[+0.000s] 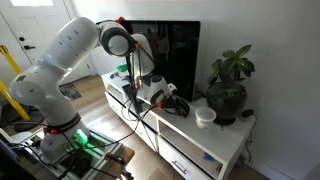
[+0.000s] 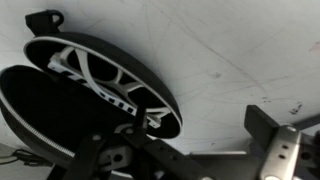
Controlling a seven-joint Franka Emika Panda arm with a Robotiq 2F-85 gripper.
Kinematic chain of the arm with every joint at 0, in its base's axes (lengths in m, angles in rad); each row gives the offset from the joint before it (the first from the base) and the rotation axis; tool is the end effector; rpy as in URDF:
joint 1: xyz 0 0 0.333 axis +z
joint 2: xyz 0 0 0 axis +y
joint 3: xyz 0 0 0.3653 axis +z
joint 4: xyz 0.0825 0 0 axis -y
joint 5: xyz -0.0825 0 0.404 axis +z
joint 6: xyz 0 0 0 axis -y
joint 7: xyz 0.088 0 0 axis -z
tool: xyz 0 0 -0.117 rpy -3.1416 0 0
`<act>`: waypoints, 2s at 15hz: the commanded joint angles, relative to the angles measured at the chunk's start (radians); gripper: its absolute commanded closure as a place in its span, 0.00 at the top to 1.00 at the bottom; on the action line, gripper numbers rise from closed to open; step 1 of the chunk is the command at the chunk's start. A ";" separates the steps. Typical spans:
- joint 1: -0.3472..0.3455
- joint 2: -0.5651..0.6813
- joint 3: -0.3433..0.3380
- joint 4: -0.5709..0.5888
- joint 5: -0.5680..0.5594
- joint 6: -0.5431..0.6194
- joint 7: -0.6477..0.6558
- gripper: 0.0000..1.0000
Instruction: Remove the white glasses from the pouch and put it on the cabinet
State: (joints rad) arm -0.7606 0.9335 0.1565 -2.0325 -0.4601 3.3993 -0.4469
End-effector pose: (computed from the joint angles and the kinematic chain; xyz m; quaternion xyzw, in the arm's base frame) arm 0.5366 -0.3102 0.0417 0.9656 0.1087 0.2279 0.0615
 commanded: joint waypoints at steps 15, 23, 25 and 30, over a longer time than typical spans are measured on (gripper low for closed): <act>0.430 -0.039 -0.458 -0.065 0.007 0.216 -0.020 0.00; 0.424 0.065 -0.484 -0.007 -0.008 0.361 -0.063 0.00; 0.424 0.093 -0.492 0.013 -0.003 0.388 -0.069 0.00; 0.425 0.154 -0.506 0.074 0.010 0.445 -0.062 0.00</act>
State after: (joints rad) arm -0.3500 1.0357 -0.3287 -2.0137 -0.4683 3.7990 -0.5038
